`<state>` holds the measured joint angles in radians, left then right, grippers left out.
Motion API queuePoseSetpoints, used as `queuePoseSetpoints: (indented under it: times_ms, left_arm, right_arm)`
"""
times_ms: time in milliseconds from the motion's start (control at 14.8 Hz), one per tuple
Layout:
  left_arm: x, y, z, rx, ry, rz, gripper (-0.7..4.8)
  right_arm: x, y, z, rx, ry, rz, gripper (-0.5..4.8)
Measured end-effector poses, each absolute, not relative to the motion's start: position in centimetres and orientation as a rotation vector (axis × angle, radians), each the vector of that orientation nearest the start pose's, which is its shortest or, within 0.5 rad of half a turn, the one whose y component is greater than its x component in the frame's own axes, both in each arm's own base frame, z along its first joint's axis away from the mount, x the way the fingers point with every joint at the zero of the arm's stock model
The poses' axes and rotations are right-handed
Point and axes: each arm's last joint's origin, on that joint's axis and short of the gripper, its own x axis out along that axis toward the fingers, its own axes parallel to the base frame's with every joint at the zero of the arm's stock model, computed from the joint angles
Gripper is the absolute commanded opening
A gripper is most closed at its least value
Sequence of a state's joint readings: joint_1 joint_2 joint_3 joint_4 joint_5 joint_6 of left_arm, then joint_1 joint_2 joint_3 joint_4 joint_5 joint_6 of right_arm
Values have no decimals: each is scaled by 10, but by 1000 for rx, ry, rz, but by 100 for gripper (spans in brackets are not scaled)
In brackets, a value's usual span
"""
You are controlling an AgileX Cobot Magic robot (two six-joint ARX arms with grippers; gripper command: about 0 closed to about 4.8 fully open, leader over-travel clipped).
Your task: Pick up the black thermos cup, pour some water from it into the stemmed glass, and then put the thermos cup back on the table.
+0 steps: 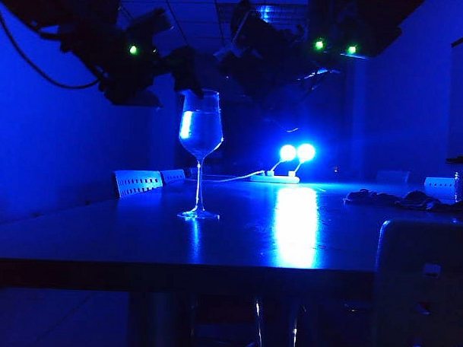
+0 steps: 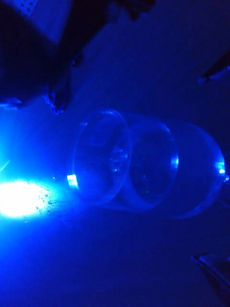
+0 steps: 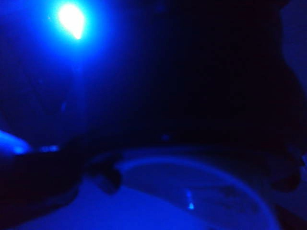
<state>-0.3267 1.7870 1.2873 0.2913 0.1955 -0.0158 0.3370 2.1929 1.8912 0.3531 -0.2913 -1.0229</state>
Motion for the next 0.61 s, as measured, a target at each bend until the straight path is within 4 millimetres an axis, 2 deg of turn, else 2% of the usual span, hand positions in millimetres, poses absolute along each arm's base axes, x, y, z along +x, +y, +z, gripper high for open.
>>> queuePoseSetpoints:
  times_ms: [610]
  left_arm:
    - [391,-139,277,0,246,-518,479]
  right_arm:
    - [487,184,310,-1151,-470,525,116]
